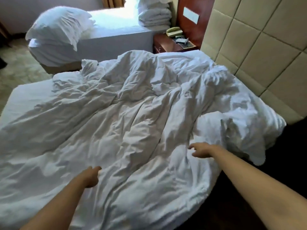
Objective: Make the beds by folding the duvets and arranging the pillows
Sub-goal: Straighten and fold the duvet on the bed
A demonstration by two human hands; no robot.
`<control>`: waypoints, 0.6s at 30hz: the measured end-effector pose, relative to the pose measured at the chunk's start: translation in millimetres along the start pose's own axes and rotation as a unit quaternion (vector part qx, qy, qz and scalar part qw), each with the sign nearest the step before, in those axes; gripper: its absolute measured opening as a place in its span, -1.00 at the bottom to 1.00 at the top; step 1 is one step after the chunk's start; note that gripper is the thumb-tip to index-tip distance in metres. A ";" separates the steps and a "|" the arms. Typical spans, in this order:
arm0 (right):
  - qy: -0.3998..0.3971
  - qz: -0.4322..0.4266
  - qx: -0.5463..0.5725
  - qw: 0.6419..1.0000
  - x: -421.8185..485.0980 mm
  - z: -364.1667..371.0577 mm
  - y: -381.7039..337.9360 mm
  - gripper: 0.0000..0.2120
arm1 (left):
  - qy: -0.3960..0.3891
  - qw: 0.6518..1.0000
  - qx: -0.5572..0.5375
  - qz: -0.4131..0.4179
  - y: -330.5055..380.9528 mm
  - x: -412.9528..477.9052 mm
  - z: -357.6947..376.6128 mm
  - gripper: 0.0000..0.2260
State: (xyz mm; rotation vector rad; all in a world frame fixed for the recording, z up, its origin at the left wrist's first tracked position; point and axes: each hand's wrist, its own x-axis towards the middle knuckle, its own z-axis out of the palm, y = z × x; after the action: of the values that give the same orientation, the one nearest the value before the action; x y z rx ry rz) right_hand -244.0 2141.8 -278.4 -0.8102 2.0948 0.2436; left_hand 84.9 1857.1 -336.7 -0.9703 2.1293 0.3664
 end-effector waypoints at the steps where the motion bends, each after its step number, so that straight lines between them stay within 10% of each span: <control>1: 0.050 0.004 0.010 0.999 -0.3 -3.5 18.2 -0.57 | 0.029 0.999 -0.002 0.014 19.7 3.5 -13.0 -0.51; 18: 0.175 0.138 -0.068 0.973 -16.1 -56.4 424.9 -0.52 | 0.026 0.977 -0.037 0.210 520.6 57.1 -81.7 -0.56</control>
State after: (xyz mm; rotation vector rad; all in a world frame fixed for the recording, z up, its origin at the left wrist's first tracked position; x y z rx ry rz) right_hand -540.4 2451.8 -279.3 -0.6746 2.5494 0.4226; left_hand -367.1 2133.7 -348.4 -0.5665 2.3794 0.6350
